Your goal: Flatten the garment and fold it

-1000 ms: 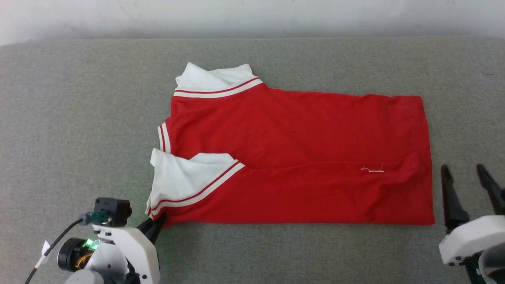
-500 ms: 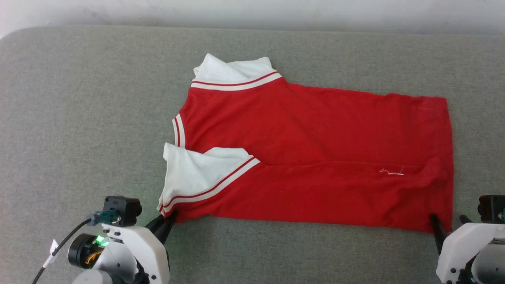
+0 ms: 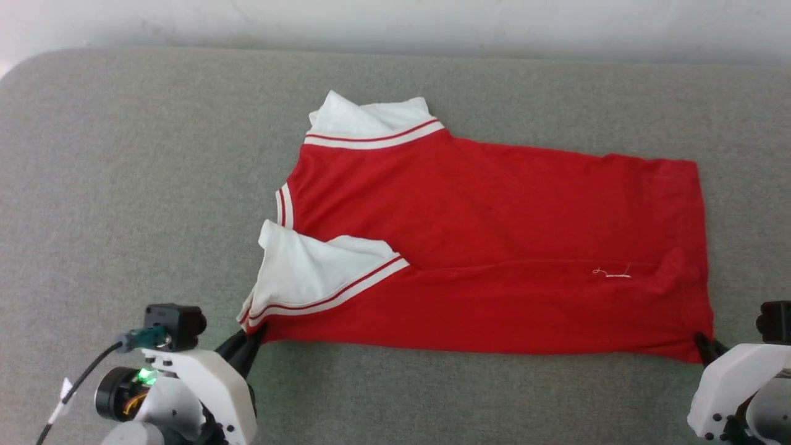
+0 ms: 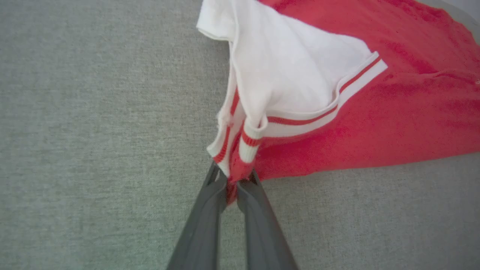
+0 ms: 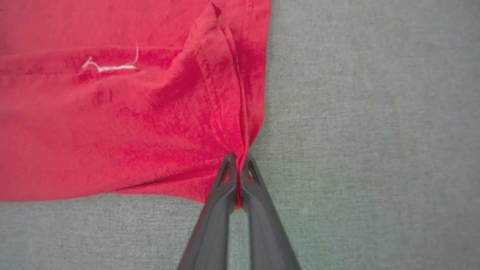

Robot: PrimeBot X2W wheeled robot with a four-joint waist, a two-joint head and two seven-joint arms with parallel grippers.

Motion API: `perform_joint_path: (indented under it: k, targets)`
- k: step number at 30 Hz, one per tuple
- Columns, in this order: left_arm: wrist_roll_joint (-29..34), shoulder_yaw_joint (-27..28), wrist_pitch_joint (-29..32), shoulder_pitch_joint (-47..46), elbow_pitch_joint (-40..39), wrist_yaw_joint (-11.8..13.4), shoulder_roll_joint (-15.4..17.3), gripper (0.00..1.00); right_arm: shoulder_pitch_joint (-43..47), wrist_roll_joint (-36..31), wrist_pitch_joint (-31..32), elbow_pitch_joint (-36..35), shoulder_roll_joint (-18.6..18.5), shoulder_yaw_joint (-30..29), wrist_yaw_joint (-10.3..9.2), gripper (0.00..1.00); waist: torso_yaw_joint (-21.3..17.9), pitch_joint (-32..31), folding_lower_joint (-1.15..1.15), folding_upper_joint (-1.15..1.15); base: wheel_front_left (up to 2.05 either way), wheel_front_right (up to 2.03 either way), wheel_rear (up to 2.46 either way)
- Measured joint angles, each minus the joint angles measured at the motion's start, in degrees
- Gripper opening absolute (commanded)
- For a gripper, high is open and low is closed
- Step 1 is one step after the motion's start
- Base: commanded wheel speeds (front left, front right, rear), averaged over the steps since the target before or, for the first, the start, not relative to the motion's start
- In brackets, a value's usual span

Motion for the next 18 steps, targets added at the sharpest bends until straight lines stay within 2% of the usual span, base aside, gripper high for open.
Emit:
perform_joint_path:
  k: [8,18]
  targets:
    - [-2.2,3.2,2.3,8.0,-8.5,3.5,1.8,0.00,0.5,1.2,2.0,-5.9,0.0,-0.9,0.00,0.00,-1.4,-4.2,0.00,0.00,0.00,0.00,0.00]
    - [-7.2,3.6,8.6,21.3,-17.2,6.8,2.4,0.00,10.9,5.0,7.9,-10.8,0.1,-5.0,0.00,0.00,-2.8,-6.5,-0.01,0.00,0.00,0.00,0.00]
